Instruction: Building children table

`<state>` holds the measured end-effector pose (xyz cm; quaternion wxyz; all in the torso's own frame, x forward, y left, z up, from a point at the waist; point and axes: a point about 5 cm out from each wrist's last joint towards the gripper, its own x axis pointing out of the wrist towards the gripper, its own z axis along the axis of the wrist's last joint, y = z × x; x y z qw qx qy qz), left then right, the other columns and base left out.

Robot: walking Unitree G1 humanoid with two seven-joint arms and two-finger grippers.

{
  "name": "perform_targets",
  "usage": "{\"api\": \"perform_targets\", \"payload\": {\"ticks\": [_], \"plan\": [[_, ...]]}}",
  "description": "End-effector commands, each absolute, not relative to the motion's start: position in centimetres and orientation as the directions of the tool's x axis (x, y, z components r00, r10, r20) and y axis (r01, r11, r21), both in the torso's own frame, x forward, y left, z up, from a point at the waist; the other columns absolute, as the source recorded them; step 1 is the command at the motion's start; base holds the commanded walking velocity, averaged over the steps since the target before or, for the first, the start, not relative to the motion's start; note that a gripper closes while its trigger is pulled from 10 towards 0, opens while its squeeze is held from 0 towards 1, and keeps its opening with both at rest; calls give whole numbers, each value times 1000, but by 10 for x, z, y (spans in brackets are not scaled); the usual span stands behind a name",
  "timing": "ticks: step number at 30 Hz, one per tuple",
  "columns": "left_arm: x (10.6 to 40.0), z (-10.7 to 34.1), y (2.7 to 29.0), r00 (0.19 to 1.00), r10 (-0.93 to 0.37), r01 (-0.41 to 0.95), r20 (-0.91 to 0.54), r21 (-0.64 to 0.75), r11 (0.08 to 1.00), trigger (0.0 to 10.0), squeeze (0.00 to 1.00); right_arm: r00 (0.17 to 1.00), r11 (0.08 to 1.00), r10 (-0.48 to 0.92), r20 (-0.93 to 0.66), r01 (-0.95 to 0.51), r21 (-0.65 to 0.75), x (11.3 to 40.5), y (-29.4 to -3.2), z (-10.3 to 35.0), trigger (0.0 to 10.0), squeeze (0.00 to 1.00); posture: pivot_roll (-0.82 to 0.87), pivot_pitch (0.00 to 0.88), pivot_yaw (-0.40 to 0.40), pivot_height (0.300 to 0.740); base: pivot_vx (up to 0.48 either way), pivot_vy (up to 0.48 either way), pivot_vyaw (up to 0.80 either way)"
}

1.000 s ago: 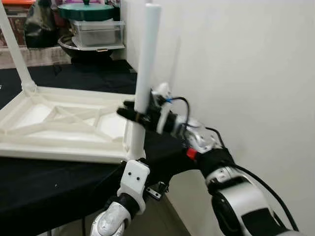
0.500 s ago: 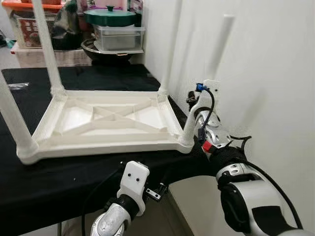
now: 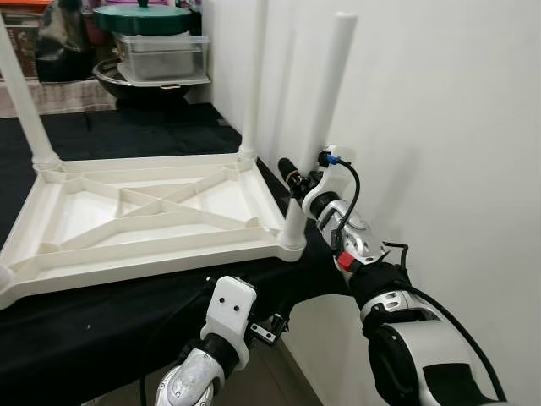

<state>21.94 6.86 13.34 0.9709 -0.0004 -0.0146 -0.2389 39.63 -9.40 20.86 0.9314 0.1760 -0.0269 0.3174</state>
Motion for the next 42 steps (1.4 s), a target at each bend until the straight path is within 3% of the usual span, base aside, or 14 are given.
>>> {"api": "perform_targets", "payload": {"ticks": [1, 3, 13, 14, 16, 17, 18, 20, 24, 27, 39, 40, 41, 42], "plan": [[219, 131, 68, 887, -461, 461, 18, 11, 887, 10000, 0, 488, 435, 848, 207, -864, 255, 376, -75, 210, 10000, 0, 94, 15, -126, 740, 0, 0, 0], [219, 131, 69, 887, -460, 460, 18, 11, 888, 10000, 0, 268, 225, 939, 215, -953, 203, 361, -77, 209, 10000, 0, 99, 18, -126, 740, 0, 0, 0], [219, 132, 69, 890, -456, 456, 20, 12, 890, 10000, 0, 69, 33, 970, 233, -987, 155, 355, -64, 220, 10000, 0, 98, 24, -127, 740, 0, 0, 0], [219, 132, 69, 890, -456, 456, 20, 11, 890, 10000, 0, 125, 96, 970, 209, -985, 144, 360, -57, 219, 4157, 0, 99, 25, -127, 740, 0, 0, 0], [219, 132, 69, 890, -456, 456, 20, 11, 890, 10000, 0, 125, 96, 970, 209, -985, 144, 360, -57, 219, 4157, 0, 99, 25, -127, 740, 0, 0, 0], [219, 132, 69, 890, -456, 456, 19, 11, 890, 10000, 0, 252, 229, 952, 175, -963, 138, 369, -52, 218, 0, 0, 101, 25, -129, 740, 0, 0, 0], [219, 132, 69, 890, -456, 456, 19, 11, 890, 10000, 0, 252, 229, 952, 175, -963, 138, 369, -52, 218, 0, 0, 101, 25, -129, 740, 0, 0, 0], [220, 132, 68, 890, -456, 456, 20, 10, 890, 10000, 0, 603, 588, 788, 123, -797, 137, 391, -57, 218, 0, 0, 98, 24, -130, 740, 0, 0, 0], [220, 132, 68, 890, -455, 455, 21, 9, 890, 10000, 0, 694, 679, 711, 112, -719, 146, 397, -63, 219, 0, 0, 97, 24, -130, 740, 0, 0, 0], [220, 132, 68, 889, -458, 458, 20, 9, 889, 10000, 0, 944, 933, 330, 0, -326, 153, 412, -94, 216, 0, 0, 86, 25, -124, 740, 0, 0, 0], [220, 132, 69, 889, -457, 457, 18, 13, 889, 10000, 0, 977, 955, -198, -76, 210, 208, 409, -120, 199, 0, 0, 93, 25, -124, 740, 0, 0, 0], [220, 131, 69, 888, -459, 458, 17, 12, 889, 10000, 0, 1000, 964, -24, 1, 23, 266, 409, -94, 206, 10000, 0, 94, 20, -125, 740, 0, 0, 0], [220, 131, 69, 888, -459, 458, 17, 12, 889, 10000, 0, 1000, 964, -24, 1, 23, 266, 409, -94, 206, 10000, 0, 94, 20, -125, 740, 0, 0, 0], [220, 131, 69, 888, -459, 459, 17, 12, 888, 10000, 0, 999, 958, 43, 34, -51, 283, 408, -86, 209, 10000, 1000, 94, 20, -125, 740, 0, 0, 0]]}}
